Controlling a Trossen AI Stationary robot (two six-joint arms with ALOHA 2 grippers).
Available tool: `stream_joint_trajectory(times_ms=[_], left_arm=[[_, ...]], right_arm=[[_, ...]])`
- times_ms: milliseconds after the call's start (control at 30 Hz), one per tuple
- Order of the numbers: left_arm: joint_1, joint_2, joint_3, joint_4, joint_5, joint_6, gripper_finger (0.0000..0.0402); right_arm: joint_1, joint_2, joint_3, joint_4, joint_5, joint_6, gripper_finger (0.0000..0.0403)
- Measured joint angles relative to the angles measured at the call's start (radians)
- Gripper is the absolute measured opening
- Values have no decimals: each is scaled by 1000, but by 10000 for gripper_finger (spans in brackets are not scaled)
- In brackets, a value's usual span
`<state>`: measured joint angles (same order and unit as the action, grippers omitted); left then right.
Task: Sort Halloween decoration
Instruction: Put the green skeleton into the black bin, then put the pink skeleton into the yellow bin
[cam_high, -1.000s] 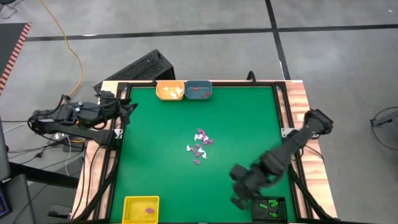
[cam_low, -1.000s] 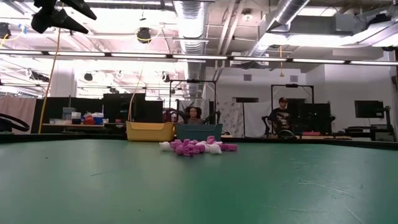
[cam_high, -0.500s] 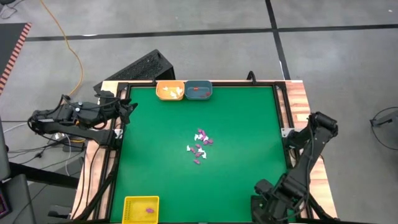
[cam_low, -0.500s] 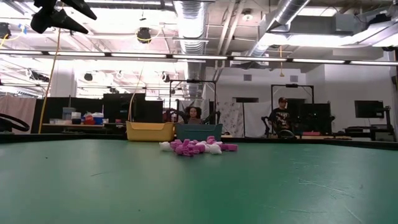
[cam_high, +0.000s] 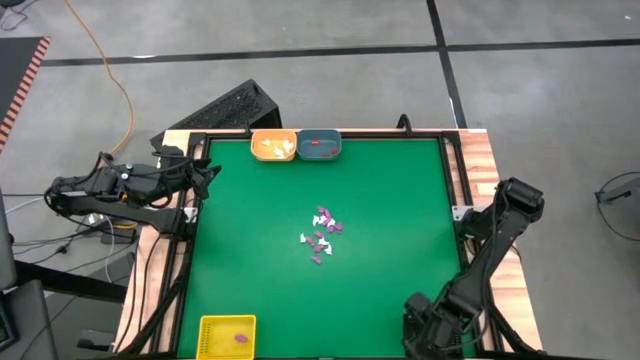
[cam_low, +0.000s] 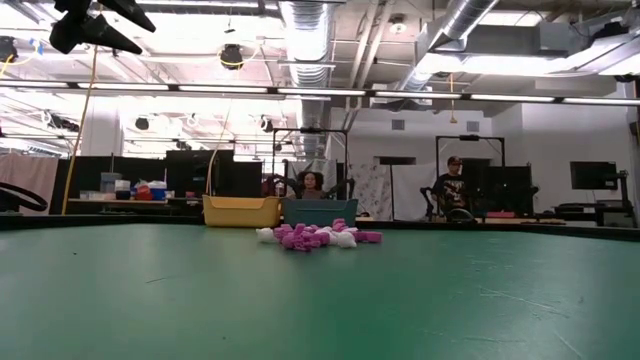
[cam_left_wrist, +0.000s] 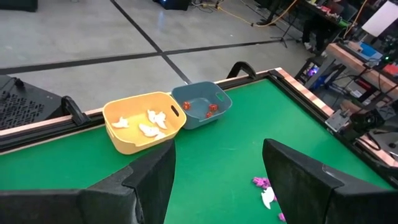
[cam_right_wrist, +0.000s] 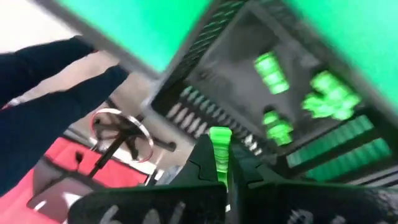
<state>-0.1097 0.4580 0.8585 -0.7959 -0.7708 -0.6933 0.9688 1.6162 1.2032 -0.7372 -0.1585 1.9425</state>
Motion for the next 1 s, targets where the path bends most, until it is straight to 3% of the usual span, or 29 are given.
stream_joint_trajectory(times_ms=[167, 667, 800, 1000], left_arm=[[0, 0, 0, 0, 1, -1, 231], [0, 0, 0, 0, 2, -2, 231], [0, 0, 0, 0, 0, -2, 231], [0, 0, 0, 0, 3, -3, 231]], right_arm=[[0, 0, -32, -18, 0, 16, 21], [-17, -2, -37, -6, -52, -29, 123], [-88, -30, -18, 40, 1, -138, 129], [-283, -88, -11, 82, 84, -380, 129]])
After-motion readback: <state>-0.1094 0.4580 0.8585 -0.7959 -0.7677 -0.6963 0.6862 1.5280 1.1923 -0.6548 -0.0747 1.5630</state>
